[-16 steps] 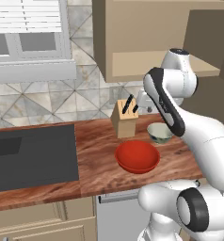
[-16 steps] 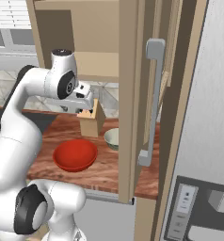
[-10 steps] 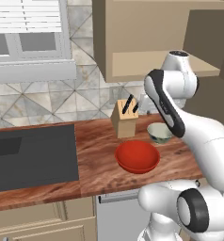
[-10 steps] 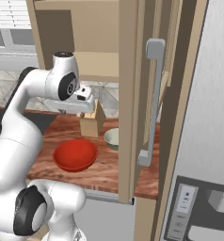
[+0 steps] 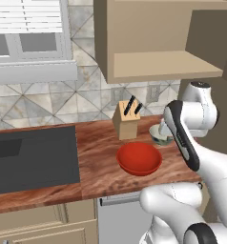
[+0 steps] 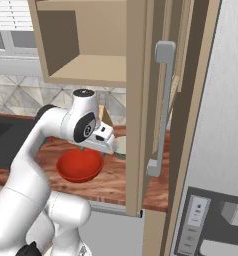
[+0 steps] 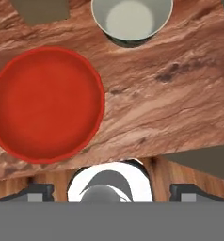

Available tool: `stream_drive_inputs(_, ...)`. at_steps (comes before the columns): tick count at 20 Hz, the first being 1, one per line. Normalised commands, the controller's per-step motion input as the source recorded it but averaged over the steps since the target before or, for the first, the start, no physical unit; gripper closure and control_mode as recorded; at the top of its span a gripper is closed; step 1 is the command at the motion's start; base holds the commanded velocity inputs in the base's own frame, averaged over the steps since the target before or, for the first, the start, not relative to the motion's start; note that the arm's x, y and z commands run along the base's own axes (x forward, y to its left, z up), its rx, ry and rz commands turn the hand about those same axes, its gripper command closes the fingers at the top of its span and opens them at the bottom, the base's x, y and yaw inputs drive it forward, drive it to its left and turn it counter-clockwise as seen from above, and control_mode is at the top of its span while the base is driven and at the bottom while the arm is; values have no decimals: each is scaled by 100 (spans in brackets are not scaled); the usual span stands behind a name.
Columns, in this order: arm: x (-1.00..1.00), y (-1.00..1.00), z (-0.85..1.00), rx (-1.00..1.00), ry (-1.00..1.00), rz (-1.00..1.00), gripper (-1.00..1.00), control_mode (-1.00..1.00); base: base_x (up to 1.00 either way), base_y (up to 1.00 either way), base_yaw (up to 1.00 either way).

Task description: Pick up the bowls on the counter and stack them on top of one another in the open cabinet. Place the smaller bowl on top of the larger bowl.

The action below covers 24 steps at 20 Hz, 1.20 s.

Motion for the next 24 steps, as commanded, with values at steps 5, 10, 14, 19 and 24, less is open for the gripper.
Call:
stream_drive_inputs(5,28,-69,-42,2,0,-28,-100,-100,0,0,0)
stream_drive_inputs(10,64,-65,-11,2,0,-17,-100,-100,0,0,0)
stream_drive_inputs(14,63,-49,0,4,-2,-21,-100,-100,0,0,0)
stream_drive_inputs(19,62,-18,-20,7,-1,-15,-100,-100,0,0,0)
stream_drive_inputs(24,57,0,-33,9,0,-8,-100,-100,0,0,0)
